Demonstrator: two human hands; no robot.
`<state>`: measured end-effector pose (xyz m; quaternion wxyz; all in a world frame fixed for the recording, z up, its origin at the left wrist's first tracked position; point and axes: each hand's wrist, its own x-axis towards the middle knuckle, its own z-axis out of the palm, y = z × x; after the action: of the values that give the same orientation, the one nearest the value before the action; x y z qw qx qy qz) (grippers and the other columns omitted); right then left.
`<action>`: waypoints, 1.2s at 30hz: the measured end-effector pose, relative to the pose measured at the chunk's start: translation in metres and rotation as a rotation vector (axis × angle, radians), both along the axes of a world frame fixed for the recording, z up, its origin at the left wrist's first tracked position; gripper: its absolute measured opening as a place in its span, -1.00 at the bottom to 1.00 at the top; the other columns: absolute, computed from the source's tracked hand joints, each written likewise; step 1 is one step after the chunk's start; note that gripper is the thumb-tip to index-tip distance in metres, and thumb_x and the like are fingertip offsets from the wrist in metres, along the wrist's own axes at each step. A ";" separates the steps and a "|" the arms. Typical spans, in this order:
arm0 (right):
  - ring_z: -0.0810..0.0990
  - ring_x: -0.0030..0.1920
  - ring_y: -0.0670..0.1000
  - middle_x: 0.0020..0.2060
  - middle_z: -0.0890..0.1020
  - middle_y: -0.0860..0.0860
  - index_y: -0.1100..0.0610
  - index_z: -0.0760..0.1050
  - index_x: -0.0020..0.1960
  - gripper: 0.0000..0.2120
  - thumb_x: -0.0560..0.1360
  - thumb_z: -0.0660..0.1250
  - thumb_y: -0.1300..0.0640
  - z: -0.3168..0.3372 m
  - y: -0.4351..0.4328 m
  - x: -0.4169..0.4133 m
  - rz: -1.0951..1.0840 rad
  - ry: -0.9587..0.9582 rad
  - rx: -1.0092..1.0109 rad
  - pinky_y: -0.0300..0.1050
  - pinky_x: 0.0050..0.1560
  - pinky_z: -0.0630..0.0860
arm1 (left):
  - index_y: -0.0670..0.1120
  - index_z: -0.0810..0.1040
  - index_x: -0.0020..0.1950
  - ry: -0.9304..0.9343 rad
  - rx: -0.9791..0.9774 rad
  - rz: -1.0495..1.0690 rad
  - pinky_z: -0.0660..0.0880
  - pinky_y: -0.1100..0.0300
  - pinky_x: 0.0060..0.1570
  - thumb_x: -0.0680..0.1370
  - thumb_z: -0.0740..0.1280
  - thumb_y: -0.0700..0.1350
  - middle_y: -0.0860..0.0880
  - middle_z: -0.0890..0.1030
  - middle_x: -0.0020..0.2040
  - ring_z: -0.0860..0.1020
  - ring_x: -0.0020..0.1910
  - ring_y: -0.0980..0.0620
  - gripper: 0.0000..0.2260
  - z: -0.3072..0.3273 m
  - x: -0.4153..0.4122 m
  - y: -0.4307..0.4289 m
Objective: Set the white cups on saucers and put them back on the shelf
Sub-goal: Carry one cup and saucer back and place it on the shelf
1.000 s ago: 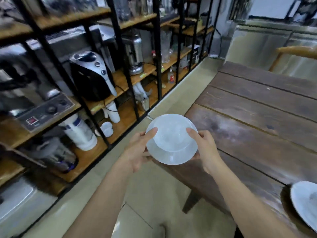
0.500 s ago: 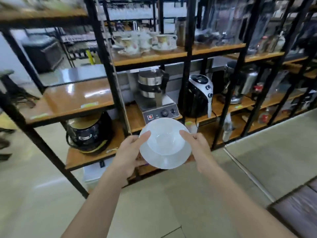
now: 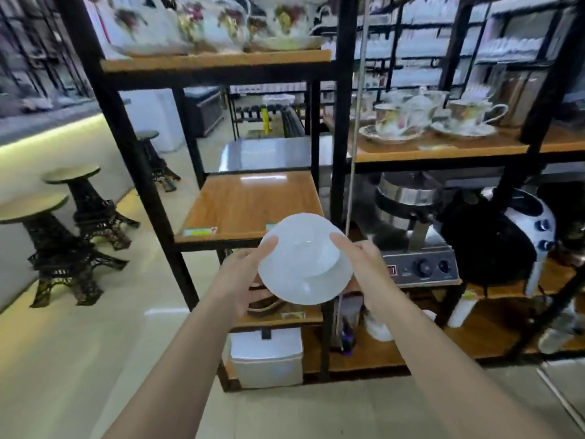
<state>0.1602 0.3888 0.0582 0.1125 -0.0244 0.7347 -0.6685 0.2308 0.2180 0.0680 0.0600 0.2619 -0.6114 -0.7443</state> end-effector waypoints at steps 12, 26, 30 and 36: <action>0.44 -0.15 -0.07 -0.05 0.49 0.00 0.17 0.36 0.15 -0.55 0.44 0.34 -0.12 -0.015 -0.170 -0.165 0.186 -0.084 -0.028 -0.11 -0.21 0.46 | -0.04 0.50 0.11 -0.001 0.034 0.195 0.53 -0.04 0.06 0.47 0.38 0.06 -0.06 0.58 0.01 0.55 0.00 -0.10 -0.71 -0.009 -0.125 -0.141; 0.52 -0.12 -0.03 0.00 0.58 0.10 0.21 0.47 0.20 -0.49 0.46 0.28 -0.18 -0.033 -0.311 -0.259 0.267 -0.109 0.121 -0.22 -0.26 0.37 | -0.18 0.51 -0.24 -0.133 -0.079 0.392 0.53 0.05 -0.18 0.39 0.47 0.06 -0.13 0.58 -0.25 0.55 -0.25 -0.07 -0.68 -0.037 -0.229 -0.283; 0.50 -0.15 -0.05 -0.06 0.55 0.06 0.18 0.46 0.14 -0.55 0.47 0.28 -0.17 -0.035 -0.334 -0.276 0.230 -0.112 0.181 -0.23 -0.29 0.34 | -0.16 0.48 -0.33 -0.183 -0.120 0.363 0.56 -0.06 -0.03 0.39 0.46 0.11 -0.17 0.57 -0.27 0.54 -0.21 -0.14 -0.64 -0.045 -0.247 -0.305; 0.51 -0.20 -0.03 -0.17 0.55 0.07 0.23 0.51 0.00 -0.60 0.47 0.30 -0.14 -0.044 -0.351 -0.291 0.243 -0.126 0.230 -0.22 -0.30 0.37 | -0.25 0.55 -0.03 -0.209 -0.140 0.342 0.60 0.05 -0.12 0.41 0.44 0.09 -0.16 0.63 -0.02 0.60 -0.01 -0.17 -0.59 -0.054 -0.259 -0.323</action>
<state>-0.1309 0.0376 0.0140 0.2402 -0.0580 0.7895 -0.5618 -0.0285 -0.1047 0.0140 0.1399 0.4328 -0.6109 -0.6479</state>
